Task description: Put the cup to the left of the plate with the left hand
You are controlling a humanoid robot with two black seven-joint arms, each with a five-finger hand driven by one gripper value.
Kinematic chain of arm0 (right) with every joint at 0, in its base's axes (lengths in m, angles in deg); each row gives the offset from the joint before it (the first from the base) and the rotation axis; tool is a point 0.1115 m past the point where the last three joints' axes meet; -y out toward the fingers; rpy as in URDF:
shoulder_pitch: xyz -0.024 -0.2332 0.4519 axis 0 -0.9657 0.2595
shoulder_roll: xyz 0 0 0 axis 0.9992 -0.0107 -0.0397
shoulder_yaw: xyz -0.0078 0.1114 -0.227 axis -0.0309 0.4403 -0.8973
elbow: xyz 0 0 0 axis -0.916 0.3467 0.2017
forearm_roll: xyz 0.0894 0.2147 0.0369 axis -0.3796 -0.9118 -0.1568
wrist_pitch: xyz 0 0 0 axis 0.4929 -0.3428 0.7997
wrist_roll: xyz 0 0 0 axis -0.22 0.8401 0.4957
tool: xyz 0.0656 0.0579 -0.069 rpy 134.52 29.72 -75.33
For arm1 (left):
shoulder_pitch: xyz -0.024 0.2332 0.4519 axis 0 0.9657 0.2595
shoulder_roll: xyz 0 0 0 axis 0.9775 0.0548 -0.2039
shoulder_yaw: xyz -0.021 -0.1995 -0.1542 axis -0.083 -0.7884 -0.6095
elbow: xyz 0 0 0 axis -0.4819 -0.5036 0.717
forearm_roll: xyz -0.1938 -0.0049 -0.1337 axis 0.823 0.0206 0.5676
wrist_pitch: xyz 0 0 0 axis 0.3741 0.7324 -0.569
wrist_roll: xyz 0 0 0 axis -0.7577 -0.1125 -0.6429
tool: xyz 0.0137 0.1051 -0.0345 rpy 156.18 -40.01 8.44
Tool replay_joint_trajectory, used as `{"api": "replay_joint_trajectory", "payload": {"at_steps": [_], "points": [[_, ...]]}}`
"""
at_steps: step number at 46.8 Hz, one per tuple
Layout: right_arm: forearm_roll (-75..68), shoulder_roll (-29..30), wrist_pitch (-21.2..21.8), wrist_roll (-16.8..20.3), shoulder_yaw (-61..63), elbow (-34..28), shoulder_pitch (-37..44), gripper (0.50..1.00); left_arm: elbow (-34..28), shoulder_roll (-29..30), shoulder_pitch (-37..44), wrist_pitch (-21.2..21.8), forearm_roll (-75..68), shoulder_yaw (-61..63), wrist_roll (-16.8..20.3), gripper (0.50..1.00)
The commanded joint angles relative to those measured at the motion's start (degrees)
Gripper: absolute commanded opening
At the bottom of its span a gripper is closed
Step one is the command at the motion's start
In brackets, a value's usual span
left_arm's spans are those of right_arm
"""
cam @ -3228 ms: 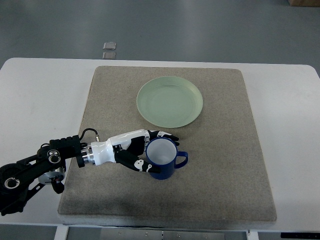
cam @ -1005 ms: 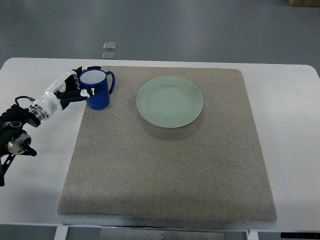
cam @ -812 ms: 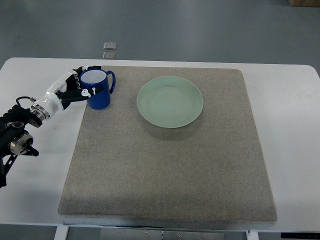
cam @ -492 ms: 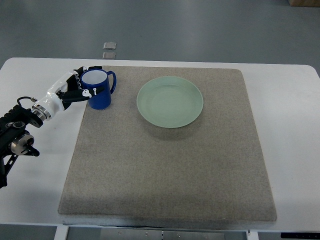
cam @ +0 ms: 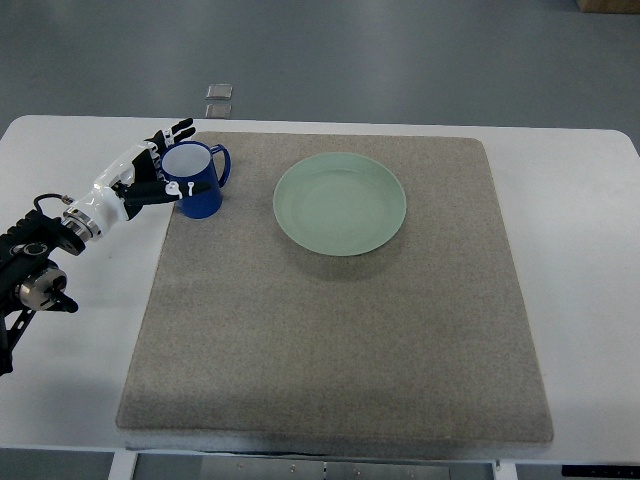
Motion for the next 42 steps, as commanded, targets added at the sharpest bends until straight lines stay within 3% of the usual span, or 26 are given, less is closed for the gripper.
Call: {"api": "replay_joint_trajectory", "payload": {"at_steps": [1,16,29,42], "points": [[0.0,0.0,0.0,0.0,0.1,0.0,0.0,0.932,0.1,1.0,-0.2,-0.8,2.4,0.1,-0.1,0.999],[0.0,0.0,0.0,0.0,0.1,0.0,-0.1,0.932,-0.3,6.1,-2.1,-8.4,10.6,0.1,-2.7,1.000],[0.0,0.0,0.0,0.0,0.1,0.0,0.0,0.932,-0.4,11.0,-4.8,-14.1,24.2,0.1,-14.8,1.000],[0.0,0.0,0.0,0.0,0.1,0.0,0.0,0.932,-1.3,11.4,-7.0,-15.7,37.4,-0.9,-24.7,1.000]]}}
